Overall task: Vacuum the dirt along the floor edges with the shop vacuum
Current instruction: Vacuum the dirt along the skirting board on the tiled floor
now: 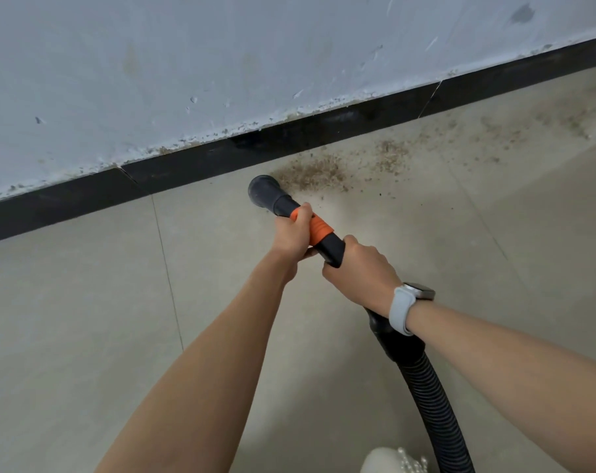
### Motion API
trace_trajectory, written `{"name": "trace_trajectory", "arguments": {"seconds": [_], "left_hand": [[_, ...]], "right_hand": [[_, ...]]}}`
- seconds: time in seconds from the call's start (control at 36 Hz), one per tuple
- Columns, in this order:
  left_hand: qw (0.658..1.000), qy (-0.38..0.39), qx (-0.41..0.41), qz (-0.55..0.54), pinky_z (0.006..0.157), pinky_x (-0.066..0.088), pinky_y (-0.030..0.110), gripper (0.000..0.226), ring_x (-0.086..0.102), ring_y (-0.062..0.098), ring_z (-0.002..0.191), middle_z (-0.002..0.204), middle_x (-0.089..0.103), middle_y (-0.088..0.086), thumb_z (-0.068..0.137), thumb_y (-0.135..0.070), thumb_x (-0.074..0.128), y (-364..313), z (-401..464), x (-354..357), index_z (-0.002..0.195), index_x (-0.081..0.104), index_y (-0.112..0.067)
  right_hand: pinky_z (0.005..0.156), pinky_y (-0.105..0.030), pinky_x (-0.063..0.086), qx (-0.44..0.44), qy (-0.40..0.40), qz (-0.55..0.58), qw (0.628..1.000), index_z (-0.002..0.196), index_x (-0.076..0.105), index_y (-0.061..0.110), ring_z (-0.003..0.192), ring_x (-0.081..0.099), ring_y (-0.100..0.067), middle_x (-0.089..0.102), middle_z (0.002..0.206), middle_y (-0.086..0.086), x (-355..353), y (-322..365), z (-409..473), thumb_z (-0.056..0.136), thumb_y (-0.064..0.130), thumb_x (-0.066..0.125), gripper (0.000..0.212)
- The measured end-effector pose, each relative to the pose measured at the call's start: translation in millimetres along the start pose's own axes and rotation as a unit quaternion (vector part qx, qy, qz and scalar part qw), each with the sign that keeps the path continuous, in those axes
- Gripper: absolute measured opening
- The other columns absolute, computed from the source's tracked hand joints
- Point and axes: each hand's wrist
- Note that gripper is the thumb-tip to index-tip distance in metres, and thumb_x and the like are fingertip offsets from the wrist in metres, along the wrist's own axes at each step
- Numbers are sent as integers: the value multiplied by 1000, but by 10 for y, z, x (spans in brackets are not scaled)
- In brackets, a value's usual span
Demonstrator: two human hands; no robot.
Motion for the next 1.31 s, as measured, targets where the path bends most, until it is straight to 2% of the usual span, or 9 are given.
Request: {"name": "trace_trajectory", "arguments": {"seconds": [0.11, 0.25, 0.56, 0.67, 0.81, 0.89, 1.0, 1.14, 1.31], "left_hand": [[999, 16, -1, 27, 64, 56, 30, 22, 60, 20, 89, 95, 55, 6, 98, -36, 47, -77, 105, 190, 90, 45, -16], [998, 27, -5, 58, 59, 54, 27, 31, 58, 16, 81, 97, 54, 5, 98, -40, 47, -140, 240, 385, 109, 45, -11], [990, 59, 16, 129, 55, 50, 25, 30, 55, 15, 79, 91, 53, 3, 98, -39, 48, -230, 437, 813, 109, 47, -11], [988, 65, 21, 139, 55, 49, 26, 39, 55, 16, 79, 95, 54, 4, 97, -39, 48, -239, 486, 923, 120, 47, -7], [985, 63, 39, 154, 55, 47, 27, 40, 54, 21, 84, 100, 52, 7, 99, -37, 46, -224, 505, 888, 123, 45, -5], [987, 48, 43, 150, 56, 48, 27, 39, 54, 17, 79, 98, 52, 5, 99, -37, 46, -211, 499, 784, 123, 43, -6], [990, 17, 42, 133, 73, 55, 36, 40, 57, 20, 85, 102, 54, 8, 98, -36, 48, -163, 473, 572, 123, 43, -6], [991, -23, 47, 120, 70, 52, 34, 40, 53, 14, 78, 92, 50, 1, 99, -37, 46, -75, 417, 217, 124, 41, -6], [992, -58, 45, 101, 87, 54, 45, 35, 56, 21, 88, 99, 52, 4, 98, -39, 46, 14, 320, -187, 117, 43, -9]], "right_hand": [[62, -31, 42, 22, -19, 19, 999, 97, 42, 13, 70, 54, -28, 55, 80, -4, -66, -107, 95, 89, 29, 53, 21], [63, -32, 42, 43, -42, 34, 998, 97, 41, 14, 71, 54, -29, 55, 82, -4, -96, -223, 209, 90, 30, 52, 21], [63, -31, 42, 89, -108, 89, 986, 107, 46, 10, 72, 54, -27, 56, 83, -5, -95, -483, 392, 92, 31, 54, 27], [63, -30, 39, 108, -116, 120, 980, 105, 47, 10, 69, 51, -25, 53, 79, -3, -103, -546, 437, 91, 30, 55, 25], [58, -29, 38, 101, -102, 166, 976, 96, 47, 11, 60, 48, -18, 51, 71, -1, -56, -544, 484, 89, 24, 56, 18], [59, -31, 44, 88, -89, 171, 977, 92, 46, 12, 61, 52, -22, 53, 72, -3, -12, -479, 501, 87, 23, 56, 16], [66, -41, 57, 68, -59, 183, 979, 90, 47, 14, 65, 62, -32, 57, 73, -5, 66, -339, 469, 85, 24, 55, 14], [55, -29, 43, 34, -20, 158, 987, 90, 44, 16, 58, 50, -20, 54, 72, -1, 188, -145, 398, 88, 23, 53, 12], [63, -34, 46, 6, 17, 115, 993, 93, 44, 16, 66, 55, -25, 57, 75, -2, 338, 107, 307, 87, 24, 53, 14]]}}
Point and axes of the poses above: each hand's wrist, its own z-axis towards the middle knuckle, its own x-axis out of the palm, y = z × x
